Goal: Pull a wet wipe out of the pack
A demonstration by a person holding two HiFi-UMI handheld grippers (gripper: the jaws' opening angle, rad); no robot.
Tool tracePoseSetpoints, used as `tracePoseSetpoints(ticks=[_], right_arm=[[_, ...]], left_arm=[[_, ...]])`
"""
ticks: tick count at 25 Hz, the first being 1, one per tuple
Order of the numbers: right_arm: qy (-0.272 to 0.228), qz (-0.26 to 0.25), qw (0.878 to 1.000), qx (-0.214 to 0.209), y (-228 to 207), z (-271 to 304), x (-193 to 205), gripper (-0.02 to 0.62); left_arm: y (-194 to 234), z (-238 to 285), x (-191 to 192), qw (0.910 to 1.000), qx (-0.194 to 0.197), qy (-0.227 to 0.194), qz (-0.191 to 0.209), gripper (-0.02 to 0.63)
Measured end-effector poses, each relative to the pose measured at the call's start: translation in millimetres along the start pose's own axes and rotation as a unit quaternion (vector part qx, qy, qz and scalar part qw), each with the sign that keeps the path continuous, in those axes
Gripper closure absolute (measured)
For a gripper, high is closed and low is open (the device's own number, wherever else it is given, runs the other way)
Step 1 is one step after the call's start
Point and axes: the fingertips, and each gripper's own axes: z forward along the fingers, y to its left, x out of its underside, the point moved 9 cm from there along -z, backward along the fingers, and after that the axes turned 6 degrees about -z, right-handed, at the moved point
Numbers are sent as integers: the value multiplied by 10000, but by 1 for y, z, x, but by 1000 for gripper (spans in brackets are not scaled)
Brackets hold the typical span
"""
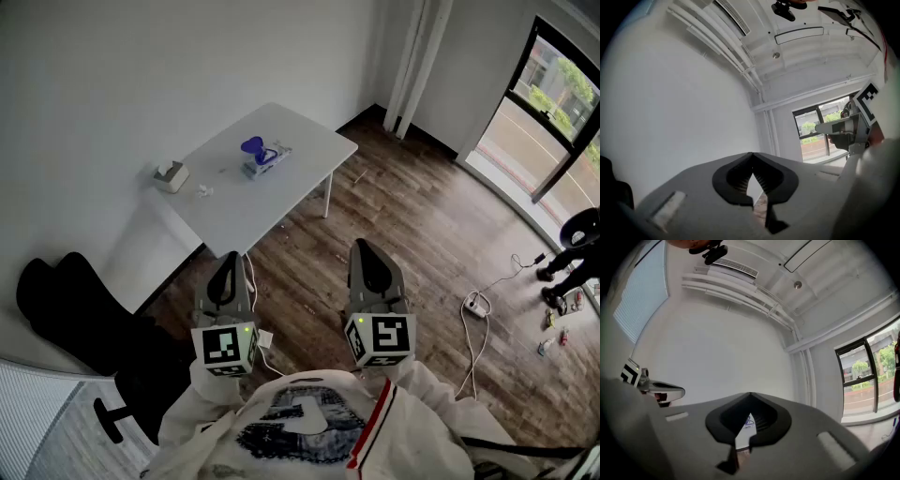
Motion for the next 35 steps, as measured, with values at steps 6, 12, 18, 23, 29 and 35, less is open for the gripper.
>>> tracePoseSetpoints(ticks=[6,12,18,23,29,35], right_arm=[[-6,23,10000,-29,0,-16,2,592],[83,87,9999,-22,-2,-27,8,591],[158,182,9997,11,-16,-45,15,591],[206,156,9996,76,-29,-54,21,591],[178,225,9995,154,-51,-66,23,591],[153,229,9994,224,-67,-76,24,591]], left_arm=[[-10,-14,0,10000,62,7,-43,603],[-20,-23,5,9999,110,87,-57,603],[-32,-31,5,9998,117,117,-97,603],[-45,-28,6,9998,156,104,-85,603],[-75,-17,6,9992,366,143,24,603],[-97,-10,1,9986,523,106,59,603]])
